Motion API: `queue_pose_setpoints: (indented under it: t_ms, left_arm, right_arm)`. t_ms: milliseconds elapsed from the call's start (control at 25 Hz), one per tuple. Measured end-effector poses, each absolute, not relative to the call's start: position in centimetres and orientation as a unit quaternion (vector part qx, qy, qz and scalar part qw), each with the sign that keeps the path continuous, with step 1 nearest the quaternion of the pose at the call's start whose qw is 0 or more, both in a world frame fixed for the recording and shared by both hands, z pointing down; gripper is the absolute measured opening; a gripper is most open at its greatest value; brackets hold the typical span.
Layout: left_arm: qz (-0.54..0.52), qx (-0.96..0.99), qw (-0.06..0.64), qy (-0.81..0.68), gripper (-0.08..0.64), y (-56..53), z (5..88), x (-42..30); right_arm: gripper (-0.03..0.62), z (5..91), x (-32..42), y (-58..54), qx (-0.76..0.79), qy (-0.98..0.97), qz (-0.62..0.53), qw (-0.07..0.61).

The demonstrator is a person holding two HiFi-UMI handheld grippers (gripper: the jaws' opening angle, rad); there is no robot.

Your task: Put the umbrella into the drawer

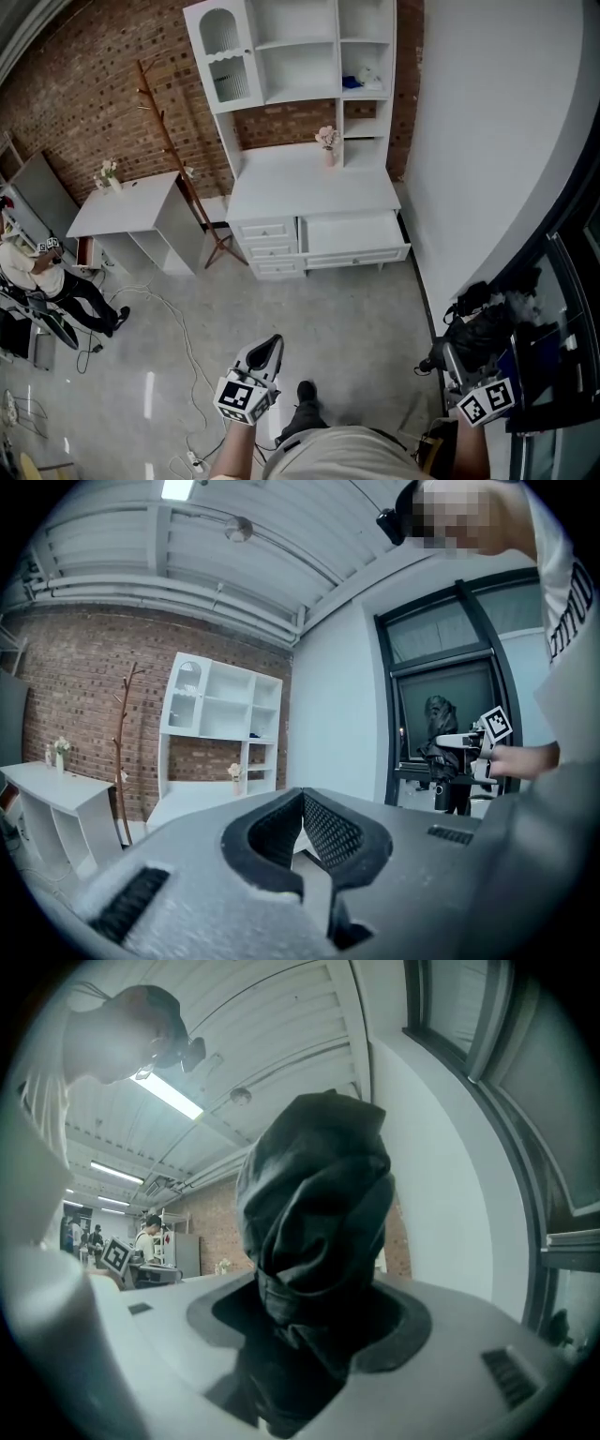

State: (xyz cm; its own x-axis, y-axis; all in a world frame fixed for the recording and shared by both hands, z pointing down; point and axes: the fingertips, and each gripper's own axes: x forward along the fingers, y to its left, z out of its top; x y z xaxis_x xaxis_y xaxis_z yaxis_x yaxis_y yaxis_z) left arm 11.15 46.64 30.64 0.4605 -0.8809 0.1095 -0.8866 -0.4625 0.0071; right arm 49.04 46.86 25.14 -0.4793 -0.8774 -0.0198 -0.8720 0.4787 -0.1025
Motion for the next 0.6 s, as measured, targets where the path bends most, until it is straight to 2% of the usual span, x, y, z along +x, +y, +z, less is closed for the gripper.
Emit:
queue_pose_setpoints:
  t_ms: [600]
  left_arm:
    - [0.049, 0.876, 0.029, -0.478, 0.025, 34.0, 30.0, 3.8]
  right_arm:
    - [0.273, 23.9, 40.9, 37.5, -0.539, 0.840, -0.039, 0.036]
